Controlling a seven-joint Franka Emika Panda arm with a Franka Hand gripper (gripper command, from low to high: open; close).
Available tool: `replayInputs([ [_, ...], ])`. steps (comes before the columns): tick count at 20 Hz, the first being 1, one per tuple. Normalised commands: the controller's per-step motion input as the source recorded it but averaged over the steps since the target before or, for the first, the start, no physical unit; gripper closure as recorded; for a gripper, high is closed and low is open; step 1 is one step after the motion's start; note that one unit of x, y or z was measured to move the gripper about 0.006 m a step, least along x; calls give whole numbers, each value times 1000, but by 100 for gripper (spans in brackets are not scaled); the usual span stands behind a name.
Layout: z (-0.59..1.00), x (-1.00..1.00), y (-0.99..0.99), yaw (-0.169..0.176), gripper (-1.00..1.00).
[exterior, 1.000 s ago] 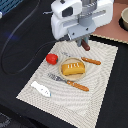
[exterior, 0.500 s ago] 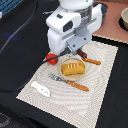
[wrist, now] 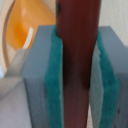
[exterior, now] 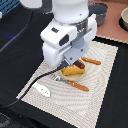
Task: Interact with the objects in diverse but meaningful ways.
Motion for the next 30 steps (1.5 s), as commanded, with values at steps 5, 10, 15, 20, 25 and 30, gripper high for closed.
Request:
replayInputs([
  [5, 350, 665, -754, -7, 100],
  [10, 321, 672, -756, -10, 100],
  [15, 84, 632, -790, -4, 100],
  [20, -87, 533, -693, -4, 100],
  [25, -197, 541, -396, -4, 100],
  [30, -40, 529, 21, 0, 100],
])
